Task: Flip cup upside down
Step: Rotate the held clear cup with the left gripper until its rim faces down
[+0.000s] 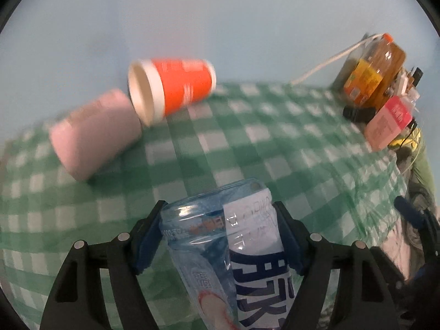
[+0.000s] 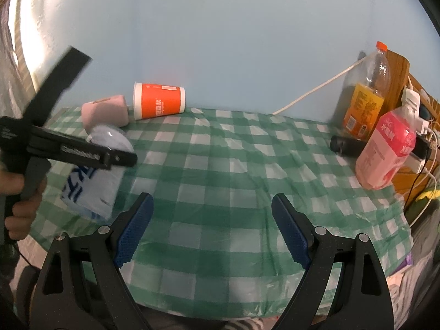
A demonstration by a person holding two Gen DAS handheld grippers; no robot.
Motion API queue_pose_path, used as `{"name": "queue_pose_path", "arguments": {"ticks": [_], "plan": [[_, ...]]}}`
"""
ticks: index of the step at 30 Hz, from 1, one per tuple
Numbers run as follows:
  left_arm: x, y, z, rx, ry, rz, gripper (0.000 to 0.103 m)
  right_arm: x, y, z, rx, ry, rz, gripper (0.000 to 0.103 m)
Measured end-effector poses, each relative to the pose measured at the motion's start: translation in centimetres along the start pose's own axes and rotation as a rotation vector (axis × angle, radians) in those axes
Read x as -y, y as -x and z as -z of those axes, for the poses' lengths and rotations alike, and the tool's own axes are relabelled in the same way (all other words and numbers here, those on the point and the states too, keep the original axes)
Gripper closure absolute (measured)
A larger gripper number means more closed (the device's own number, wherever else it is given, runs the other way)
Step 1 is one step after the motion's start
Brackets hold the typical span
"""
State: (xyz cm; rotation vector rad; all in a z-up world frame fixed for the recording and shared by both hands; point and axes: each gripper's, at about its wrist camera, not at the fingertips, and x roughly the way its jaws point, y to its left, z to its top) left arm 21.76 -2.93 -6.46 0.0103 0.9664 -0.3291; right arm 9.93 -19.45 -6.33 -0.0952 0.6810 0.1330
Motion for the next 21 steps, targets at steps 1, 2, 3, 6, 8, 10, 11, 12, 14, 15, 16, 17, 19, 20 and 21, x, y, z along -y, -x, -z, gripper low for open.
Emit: {"name": "queue_pose_path", "arguments": {"ticks": [1, 2, 3, 6, 8, 10, 11, 12, 14, 15, 16, 17, 19, 20, 21], "plan": [[0.1, 0.8, -0.1, 0.038, -0.005, -0.008, 0.026, 0.0, 0.0, 0.0, 0.0, -0.001, -0.003, 0.016], [0.3, 1.2, -0.3, 0.067, -0.009, -0.014, 0.026, -0.1, 0.0, 0.0, 0.0, -0.003, -0.005, 0.016], [0.4, 1.9, -0.3, 0.108, -0.011, -0.016, 0.026, -0.1, 0.0, 0.0, -0.001, -0.004, -0.008, 0.016], [0.6, 3.5, -0.6, 0.213, -0.017, -0.043, 0.026, -0.2, -0.2, 0.0, -0.004, -0.009, -0.017, 0.016], [0.9, 4.2, -0.6, 0.277, -0.022, -0.066, 0.026, -0.4, -0.3, 0.0, -0.007, -0.004, -0.018, 0.016], [1.4, 5.0, -0.3, 0.365, -0.044, -0.104, 0.026, -0.5, -0.3, -0.1, -0.008, -0.003, -0.022, 0.016], [1.6, 5.1, -0.2, 0.391, -0.051, -0.115, 0.026, -0.6, -0.3, 0.0, -0.009, -0.003, -0.022, 0.016], [1.7, 5.2, 0.0, 0.419, -0.059, -0.13, 0.026, -0.6, -0.3, 0.0, -0.009, -0.003, -0.023, 0.016], [1.9, 5.1, 0.3, 0.462, -0.063, -0.144, 0.026, -0.6, -0.4, 0.0, -0.013, -0.005, -0.026, 0.016], [2.1, 4.9, 0.5, 0.483, -0.062, -0.15, 0.026, -0.6, -0.4, -0.1, -0.014, -0.006, -0.028, 0.016], [2.2, 4.9, 0.8, 0.495, -0.063, -0.151, 0.026, -0.5, -0.5, 0.0, -0.015, -0.007, -0.029, 0.016], [2.4, 4.8, 0.9, 0.499, -0.064, -0.155, 0.026, -0.5, -0.5, 0.0, -0.018, -0.009, -0.029, 0.016], [2.5, 4.2, 0.5, 0.484, -0.052, -0.181, 0.026, -0.4, -0.6, 0.0, -0.024, -0.011, -0.028, 0.016], [2.4, 4.0, 0.5, 0.472, -0.045, -0.188, 0.026, -0.3, -0.7, 0.0, -0.025, -0.014, -0.028, 0.016], [2.2, 3.5, 0.2, 0.454, -0.031, -0.181, 0.026, -0.3, -0.7, 0.0, -0.026, -0.016, -0.028, 0.016]]}}
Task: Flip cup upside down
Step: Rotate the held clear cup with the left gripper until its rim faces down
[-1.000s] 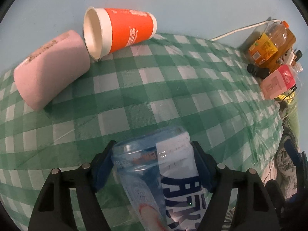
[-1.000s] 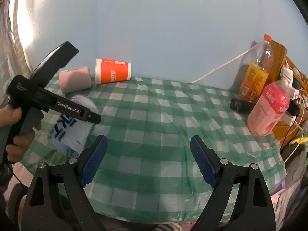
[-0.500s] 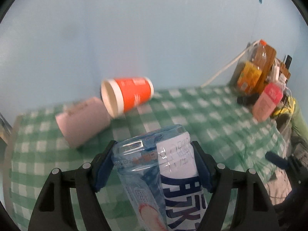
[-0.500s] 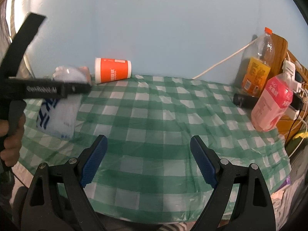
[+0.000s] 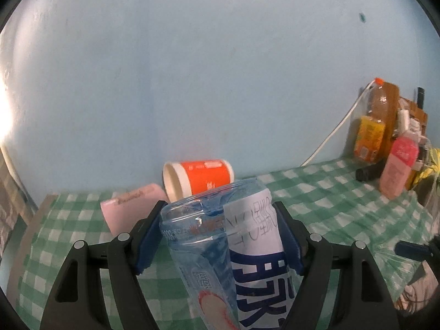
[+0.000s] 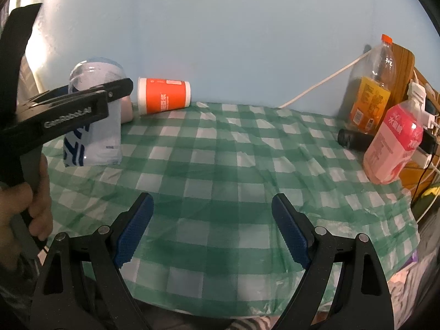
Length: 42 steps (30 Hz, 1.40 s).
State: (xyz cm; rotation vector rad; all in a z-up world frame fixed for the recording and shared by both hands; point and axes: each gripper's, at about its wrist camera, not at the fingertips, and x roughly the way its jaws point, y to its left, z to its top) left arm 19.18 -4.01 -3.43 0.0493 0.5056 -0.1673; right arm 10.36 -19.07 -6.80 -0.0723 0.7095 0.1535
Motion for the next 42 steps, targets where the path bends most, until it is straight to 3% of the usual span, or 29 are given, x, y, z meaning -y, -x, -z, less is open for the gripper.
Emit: {"name": "queue_pose_path", "arguments": {"ticks": [9, 18, 23, 29, 35, 42], "plan": [[-1.0, -2.5, 0.7, -0.142, 0.062, 0.039, 0.026, 0.9, 0.0, -0.1, 0.002, -0.03, 0.003, 0.016], [-0.7, -1.5, 0.6, -0.128, 0.037, 0.035, 0.018, 1.0, -0.2, -0.1, -0.002, -0.035, 0.001, 0.016], [-1.0, -2.6, 1.0, -0.179, 0.058, 0.05, 0.018, 0.9, 0.0, -0.1, 0.004, -0.037, 0.003, 0.016], [-1.4, -6.2, 0.1, -0.411, 0.086, 0.113, 0.018, 0.7, -0.2, 0.1, -0.008, -0.032, 0.005, 0.016], [-1.3, -10.2, -0.2, -0.65, 0.026, 0.187, 0.018, 0.9, -0.2, 0.4, -0.015, -0.042, -0.001, 0.016], [-1.8, -13.1, 1.7, -0.797, 0.055, 0.226, 0.018, 1.2, 0.0, 0.2, -0.002, -0.04, 0.013, 0.016]]}}
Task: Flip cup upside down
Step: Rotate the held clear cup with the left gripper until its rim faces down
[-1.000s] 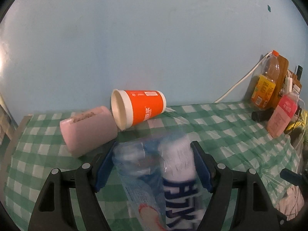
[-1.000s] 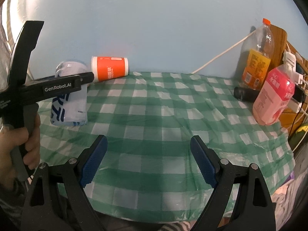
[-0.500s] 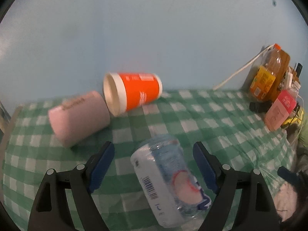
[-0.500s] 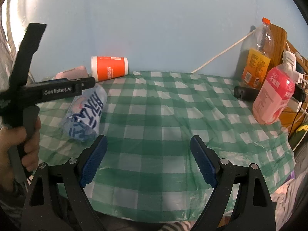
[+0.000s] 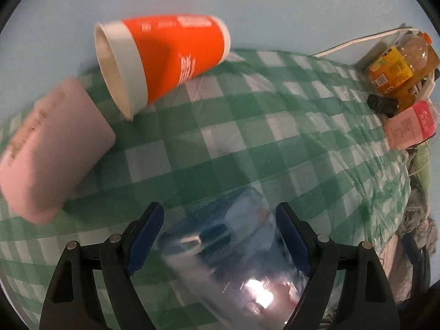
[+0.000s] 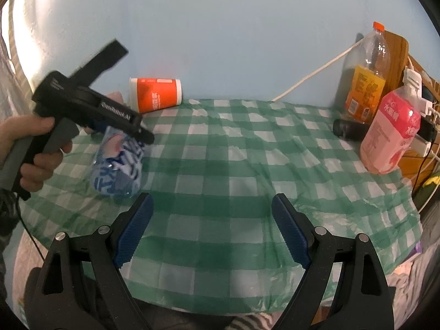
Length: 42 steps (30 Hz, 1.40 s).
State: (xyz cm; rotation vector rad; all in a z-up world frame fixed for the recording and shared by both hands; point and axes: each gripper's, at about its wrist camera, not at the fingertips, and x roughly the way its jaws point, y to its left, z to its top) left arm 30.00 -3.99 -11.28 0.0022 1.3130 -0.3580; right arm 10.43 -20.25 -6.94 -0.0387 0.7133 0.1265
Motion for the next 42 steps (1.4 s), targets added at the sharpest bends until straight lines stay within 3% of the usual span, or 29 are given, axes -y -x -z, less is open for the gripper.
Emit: {"name": "queue_pose_path", "arguments": {"ticks": [9, 16, 23, 27, 32, 35, 42], "plan": [[-0.5, 0.3, 0.3, 0.011, 0.006, 0.03, 0.022, -0.2, 0.7, -0.5, 0.03, 0.019, 0.029, 0.016], [-0.8, 0.3, 0.3, -0.042, 0.032, 0.034, 0.022, -0.5, 0.3, -0.3, 0.015, 0.032, 0.025, 0.016], [-1.0, 1.2, 0.7, -0.009, 0.026, 0.046, 0.023, -0.7, 0.2, -0.3, 0.025, 0.035, 0.027, 0.016], [-0.6, 2.9, 0.9, 0.075, 0.005, 0.012, 0.024, -0.6, 0.1, -0.3, 0.027, 0.031, 0.025, 0.016], [1.2, 6.6, 1.4, 0.231, -0.085, -0.111, 0.024, -0.7, -0.1, -0.2, 0.019, 0.03, 0.021, 0.016], [2.5, 8.6, 2.3, 0.352, -0.14, -0.211, 0.024, -0.8, -0.1, -0.2, 0.019, 0.029, 0.016, 0.016], [5.5, 10.2, 5.5, 0.621, -0.21, -0.365, 0.024, -0.9, -0.2, -0.1, 0.015, 0.028, 0.018, 0.016]]}}
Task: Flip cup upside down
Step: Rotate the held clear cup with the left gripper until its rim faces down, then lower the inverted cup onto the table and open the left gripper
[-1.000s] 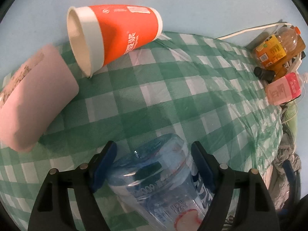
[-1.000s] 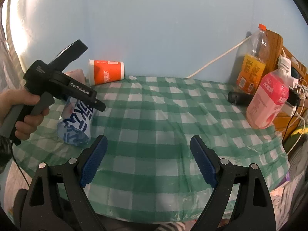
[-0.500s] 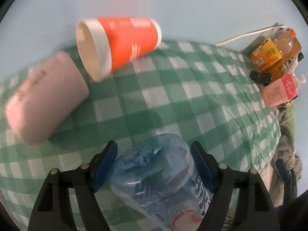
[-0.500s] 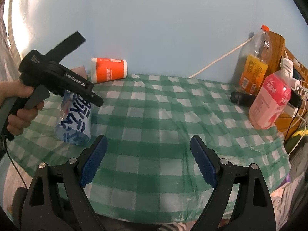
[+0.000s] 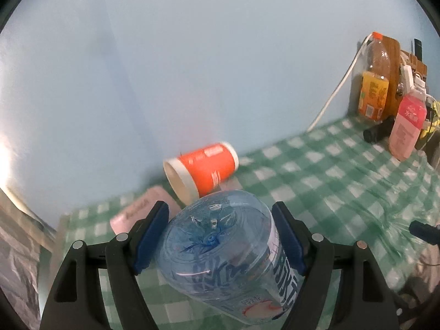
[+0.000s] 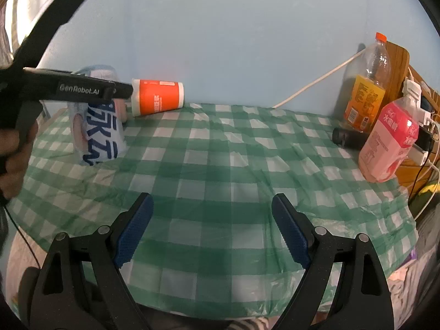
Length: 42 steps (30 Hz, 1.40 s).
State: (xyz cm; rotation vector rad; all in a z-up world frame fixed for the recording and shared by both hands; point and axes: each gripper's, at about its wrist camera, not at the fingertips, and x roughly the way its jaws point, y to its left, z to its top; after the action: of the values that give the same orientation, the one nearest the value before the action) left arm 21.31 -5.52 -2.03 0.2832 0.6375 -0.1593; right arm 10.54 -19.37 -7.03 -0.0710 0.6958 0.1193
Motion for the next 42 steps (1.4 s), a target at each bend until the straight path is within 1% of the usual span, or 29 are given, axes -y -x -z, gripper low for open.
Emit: {"name": "queue_pose_path", "arguments": {"ticks": [1, 3, 6, 9, 19, 24, 26, 27, 30, 33, 35, 38, 40, 42], "plan": [[0.5, 0.1, 0.2, 0.025, -0.007, -0.018, 0.024, 0.0, 0.0, 0.0, -0.001, 0.0, 0.001, 0.016], [1.0, 0.1, 0.7, 0.042, -0.001, -0.028, 0.024, 0.1, 0.0, 0.0, -0.001, -0.001, 0.002, 0.016], [1.9, -0.4, 1.5, 0.035, -0.001, -0.03, 0.024, 0.1, 0.1, 0.2, -0.001, 0.0, 0.002, 0.016], [2.1, -1.0, 2.1, 0.012, 0.029, -0.006, 0.024, 0.3, 0.1, 0.2, -0.002, -0.004, 0.004, 0.016], [3.6, -1.3, 4.1, 0.034, 0.007, -0.07, 0.024, 0.8, -0.1, 0.3, -0.013, -0.02, 0.001, 0.016], [3.6, -1.0, 4.3, 0.034, 0.008, -0.068, 0.023, 0.9, -0.2, 0.4, -0.014, -0.019, -0.001, 0.016], [4.0, -0.8, 4.7, 0.039, -0.01, -0.076, 0.021, 1.0, -0.2, 0.4, -0.013, -0.022, 0.001, 0.016], [4.2, -0.9, 4.9, 0.036, -0.018, -0.074, 0.017, 1.1, -0.3, 0.5, -0.014, -0.025, 0.0, 0.016], [5.0, -1.3, 5.7, 0.021, -0.035, -0.071, 0.015, 1.2, -0.3, 0.5, -0.017, -0.027, 0.0, 0.016], [5.4, -1.3, 6.2, 0.02, -0.044, -0.091, 0.015, 1.2, -0.2, 0.6, -0.017, -0.025, -0.002, 0.016], [5.3, -1.3, 6.2, 0.021, -0.038, -0.094, 0.011, 1.3, -0.2, 0.6, -0.019, -0.026, -0.002, 0.016], [4.8, -0.6, 5.9, 0.051, -0.02, -0.093, 0.01, 1.3, -0.3, 0.7, -0.023, -0.029, -0.003, 0.016], [4.5, -0.1, 5.7, 0.068, -0.007, -0.079, 0.005, 1.3, -0.3, 0.7, -0.025, -0.031, -0.005, 0.016], [4.2, 0.7, 5.5, 0.104, 0.006, -0.08, 0.002, 1.3, -0.3, 0.7, -0.026, -0.031, -0.006, 0.016]]}}
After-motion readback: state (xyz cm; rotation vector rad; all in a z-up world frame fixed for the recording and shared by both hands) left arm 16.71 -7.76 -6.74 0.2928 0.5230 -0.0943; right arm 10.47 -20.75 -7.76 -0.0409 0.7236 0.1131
